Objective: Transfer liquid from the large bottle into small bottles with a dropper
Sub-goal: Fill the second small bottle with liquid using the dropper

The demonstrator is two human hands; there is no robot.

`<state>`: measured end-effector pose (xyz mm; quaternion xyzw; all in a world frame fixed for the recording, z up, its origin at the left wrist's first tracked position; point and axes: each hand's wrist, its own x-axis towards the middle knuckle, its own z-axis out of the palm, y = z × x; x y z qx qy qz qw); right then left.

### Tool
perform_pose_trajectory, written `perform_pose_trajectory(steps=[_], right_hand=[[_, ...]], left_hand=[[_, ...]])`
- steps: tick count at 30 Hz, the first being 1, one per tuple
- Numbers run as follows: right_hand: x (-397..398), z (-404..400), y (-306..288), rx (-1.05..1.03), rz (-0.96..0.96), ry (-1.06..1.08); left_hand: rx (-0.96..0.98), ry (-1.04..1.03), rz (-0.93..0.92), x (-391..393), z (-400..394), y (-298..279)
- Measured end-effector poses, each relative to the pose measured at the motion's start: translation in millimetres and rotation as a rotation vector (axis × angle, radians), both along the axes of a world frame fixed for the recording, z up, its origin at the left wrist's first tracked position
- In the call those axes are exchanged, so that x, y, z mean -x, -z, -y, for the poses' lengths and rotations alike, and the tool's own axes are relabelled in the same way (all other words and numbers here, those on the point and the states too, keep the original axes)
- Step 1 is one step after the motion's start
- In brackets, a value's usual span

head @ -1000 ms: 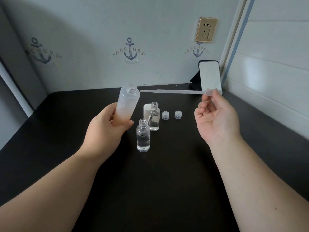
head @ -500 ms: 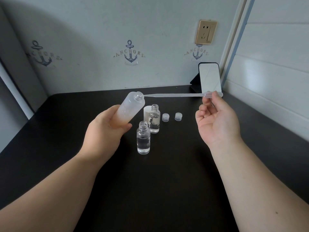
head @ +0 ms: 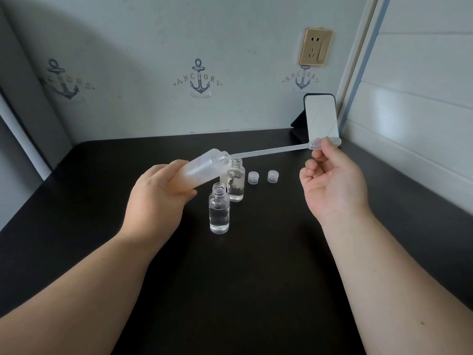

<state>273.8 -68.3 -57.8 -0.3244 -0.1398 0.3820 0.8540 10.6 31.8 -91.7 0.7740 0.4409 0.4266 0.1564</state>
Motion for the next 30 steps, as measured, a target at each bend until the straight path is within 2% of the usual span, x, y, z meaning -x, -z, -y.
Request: perform_pose_trajectory(steps=[5,10,17,24,30], right_hand=[[1.6,-1.8,1.4,-0.022,0.122,-0.047],[10.6,-3.6,4.6,-0.024,0.327,-0.138],[32.1,-3.6,8.2,0.114,0.672,-0.230],[39.4,-2.7,8.8,0.169,0.775,-0.205],[38.8,-1.7,7.1,0.134,0.752,-0.243]], left_hand=[[-0.015,0.018,-0.050,-2.2,-0.9,1.7],[-0.047,0.027,-0.079,-3.0,-1.5,3.2],[-0.074,0.050,-0.080,-5.3,-0.4,3.5],[-0.086,0.063,-0.080,-5.9,-0.3,2.7],[-0.080,0.061,-0.077,-5.7,-0.6,2.9]])
